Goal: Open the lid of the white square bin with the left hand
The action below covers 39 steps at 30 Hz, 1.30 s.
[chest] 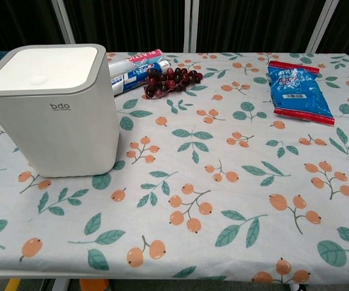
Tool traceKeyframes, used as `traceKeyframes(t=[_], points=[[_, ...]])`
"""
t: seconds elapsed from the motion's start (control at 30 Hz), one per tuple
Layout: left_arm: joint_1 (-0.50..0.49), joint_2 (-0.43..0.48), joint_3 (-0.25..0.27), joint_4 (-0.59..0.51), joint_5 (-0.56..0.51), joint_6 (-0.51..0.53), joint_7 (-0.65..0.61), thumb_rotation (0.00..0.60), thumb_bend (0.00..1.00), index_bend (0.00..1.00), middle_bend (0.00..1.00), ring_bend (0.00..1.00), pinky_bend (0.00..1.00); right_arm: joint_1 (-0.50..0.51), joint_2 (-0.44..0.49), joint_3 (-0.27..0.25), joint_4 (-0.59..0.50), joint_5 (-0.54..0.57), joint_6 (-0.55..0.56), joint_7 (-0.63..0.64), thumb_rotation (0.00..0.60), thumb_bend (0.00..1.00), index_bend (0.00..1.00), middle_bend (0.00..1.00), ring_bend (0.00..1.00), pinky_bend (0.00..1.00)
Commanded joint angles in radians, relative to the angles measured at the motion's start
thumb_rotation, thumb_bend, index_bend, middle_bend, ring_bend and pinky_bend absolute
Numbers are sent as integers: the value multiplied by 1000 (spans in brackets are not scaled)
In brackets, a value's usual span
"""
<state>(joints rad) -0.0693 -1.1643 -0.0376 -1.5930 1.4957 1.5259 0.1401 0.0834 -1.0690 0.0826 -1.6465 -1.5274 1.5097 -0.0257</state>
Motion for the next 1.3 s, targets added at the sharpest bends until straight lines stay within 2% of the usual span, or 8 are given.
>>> traceKeyframes(t=[0.03, 0.3, 0.43, 0.73, 0.97, 1.13, 1.3], points=[[0, 0, 1, 1, 3, 0, 0, 600, 34, 178, 82, 40, 13, -6, 4, -1, -3, 2, 7, 9, 600, 141, 18, 135, 0, 0], [-3, -1, 5, 5, 29, 8, -7, 600, 34, 183, 82, 40, 13, -24, 17, -5, -6, -5, 35, 26, 600, 141, 18, 135, 0, 0], [-24, 8, 9, 8, 84, 7, -37, 600, 33, 192, 82, 40, 15, -26, 24, -2, -10, -9, 44, 30, 600, 142, 18, 134, 0, 0], [-139, 64, 30, -20, 310, -8, -245, 600, 30, 200, 92, 40, 16, -20, 81, 21, -52, -15, 60, 39, 600, 142, 18, 129, 0, 0], [-245, 71, 51, -54, 458, -60, -307, 600, 25, 204, 113, 41, 17, -12, 110, 30, -85, -14, 54, 23, 600, 141, 18, 128, 0, 0], [-317, 52, 29, -75, 476, -132, -258, 600, 24, 204, 113, 41, 16, -3, 112, 33, -92, -11, 42, 16, 600, 141, 18, 127, 0, 0], [-383, 33, 10, -81, 441, -228, -238, 600, 23, 209, 117, 41, 17, 3, 110, 34, -88, -7, 31, 18, 600, 141, 18, 125, 0, 0]])
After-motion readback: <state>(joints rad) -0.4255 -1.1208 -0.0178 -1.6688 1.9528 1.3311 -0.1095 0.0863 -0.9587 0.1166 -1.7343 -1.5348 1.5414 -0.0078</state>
